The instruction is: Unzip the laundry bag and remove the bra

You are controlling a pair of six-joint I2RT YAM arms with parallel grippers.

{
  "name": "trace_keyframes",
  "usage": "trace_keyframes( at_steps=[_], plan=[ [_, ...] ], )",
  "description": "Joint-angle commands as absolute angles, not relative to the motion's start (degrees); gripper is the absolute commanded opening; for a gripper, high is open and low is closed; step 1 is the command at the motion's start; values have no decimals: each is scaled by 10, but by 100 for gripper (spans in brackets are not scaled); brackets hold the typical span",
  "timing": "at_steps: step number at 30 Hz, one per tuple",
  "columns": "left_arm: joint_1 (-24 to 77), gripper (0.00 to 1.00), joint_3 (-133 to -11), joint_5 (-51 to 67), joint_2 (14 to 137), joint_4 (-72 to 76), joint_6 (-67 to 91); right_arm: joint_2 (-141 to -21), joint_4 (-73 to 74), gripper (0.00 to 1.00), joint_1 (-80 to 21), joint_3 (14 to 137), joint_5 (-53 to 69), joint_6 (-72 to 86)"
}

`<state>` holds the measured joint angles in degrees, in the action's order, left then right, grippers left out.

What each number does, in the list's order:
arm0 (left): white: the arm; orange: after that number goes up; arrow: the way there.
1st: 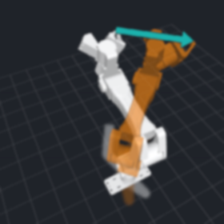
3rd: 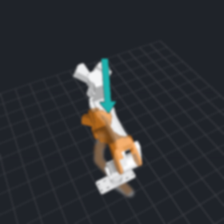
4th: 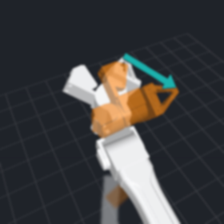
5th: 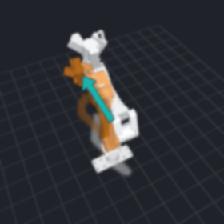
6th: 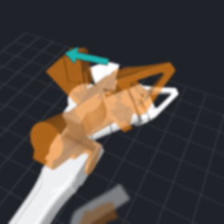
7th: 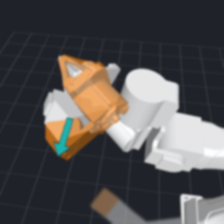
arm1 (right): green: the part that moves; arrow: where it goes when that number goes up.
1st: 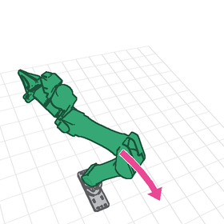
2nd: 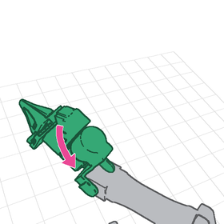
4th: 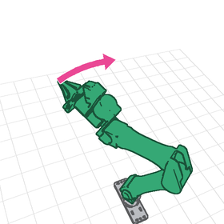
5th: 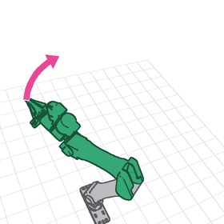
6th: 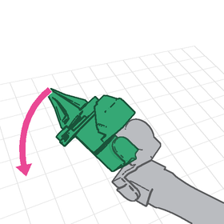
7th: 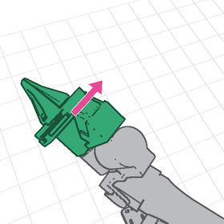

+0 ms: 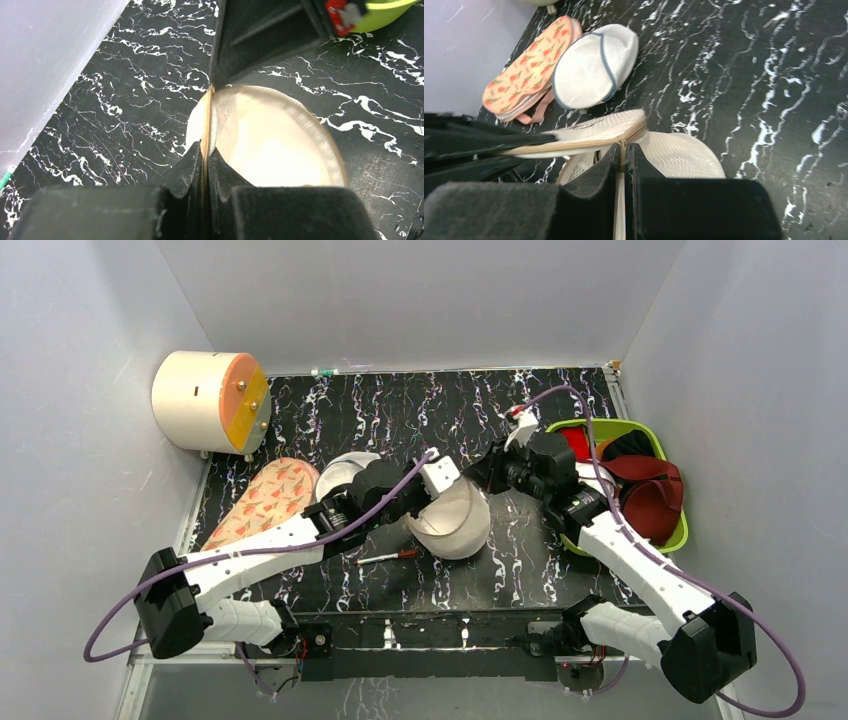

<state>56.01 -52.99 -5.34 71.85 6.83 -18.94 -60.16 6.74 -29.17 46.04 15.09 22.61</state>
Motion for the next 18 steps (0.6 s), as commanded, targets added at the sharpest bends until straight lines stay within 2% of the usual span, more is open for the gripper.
trace_keyframes(
  at_steps=[1,5,11,18],
  plan=[
    [563,0,-520,-56,675,98,-195,-609,55,0,-205,459,158,236],
    [563,0,-509,-57,663,110,-198,-621,-6,0,-123,415,270,286],
    [563,1,-526,-60,686,91,-196,-615,-15,0,-122,435,343,272],
    [564,25,-542,-58,715,70,-189,-590,-25,0,-155,441,374,257]
  ],
)
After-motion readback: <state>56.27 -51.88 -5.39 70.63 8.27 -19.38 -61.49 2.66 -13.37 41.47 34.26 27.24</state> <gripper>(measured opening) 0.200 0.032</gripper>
